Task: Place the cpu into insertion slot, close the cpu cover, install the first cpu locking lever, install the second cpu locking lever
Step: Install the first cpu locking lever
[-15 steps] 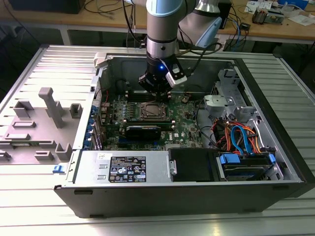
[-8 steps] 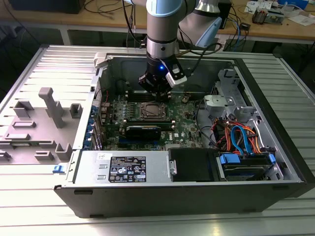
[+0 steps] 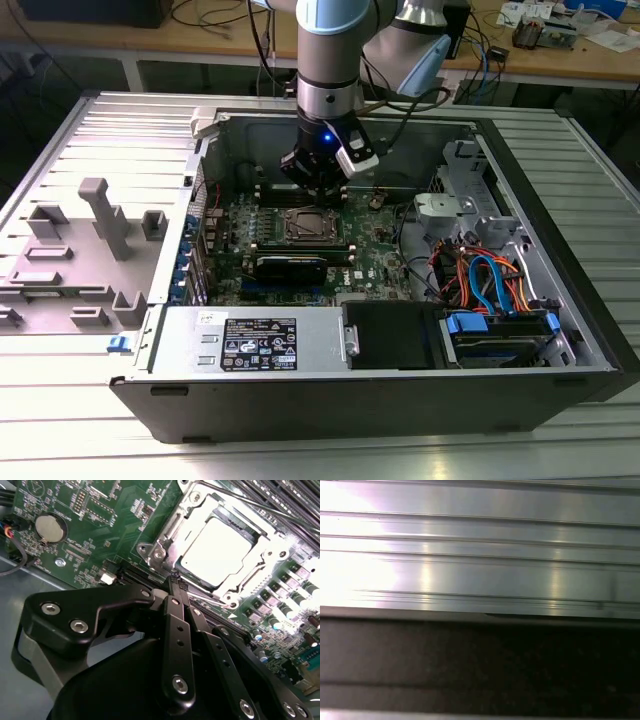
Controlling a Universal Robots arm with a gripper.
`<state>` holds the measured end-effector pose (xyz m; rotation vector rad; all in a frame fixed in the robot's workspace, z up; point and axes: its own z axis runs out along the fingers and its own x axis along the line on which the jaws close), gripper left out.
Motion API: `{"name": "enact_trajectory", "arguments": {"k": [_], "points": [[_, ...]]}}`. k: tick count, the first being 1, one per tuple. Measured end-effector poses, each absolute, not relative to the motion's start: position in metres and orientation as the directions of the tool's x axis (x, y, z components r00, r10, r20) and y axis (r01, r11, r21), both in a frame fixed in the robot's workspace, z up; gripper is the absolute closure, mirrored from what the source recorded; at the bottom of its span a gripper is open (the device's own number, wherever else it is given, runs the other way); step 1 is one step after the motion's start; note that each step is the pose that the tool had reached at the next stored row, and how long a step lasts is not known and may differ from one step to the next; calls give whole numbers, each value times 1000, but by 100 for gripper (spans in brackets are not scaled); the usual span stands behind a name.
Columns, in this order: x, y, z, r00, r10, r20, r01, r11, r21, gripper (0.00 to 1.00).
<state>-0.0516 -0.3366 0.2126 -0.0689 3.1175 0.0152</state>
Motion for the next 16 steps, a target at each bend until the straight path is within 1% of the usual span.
{"name": "enact_trajectory", "arguments": {"k": [16], "points": [[-49,-333,209,-999,-46,-23,-46,999,9,89]]}}
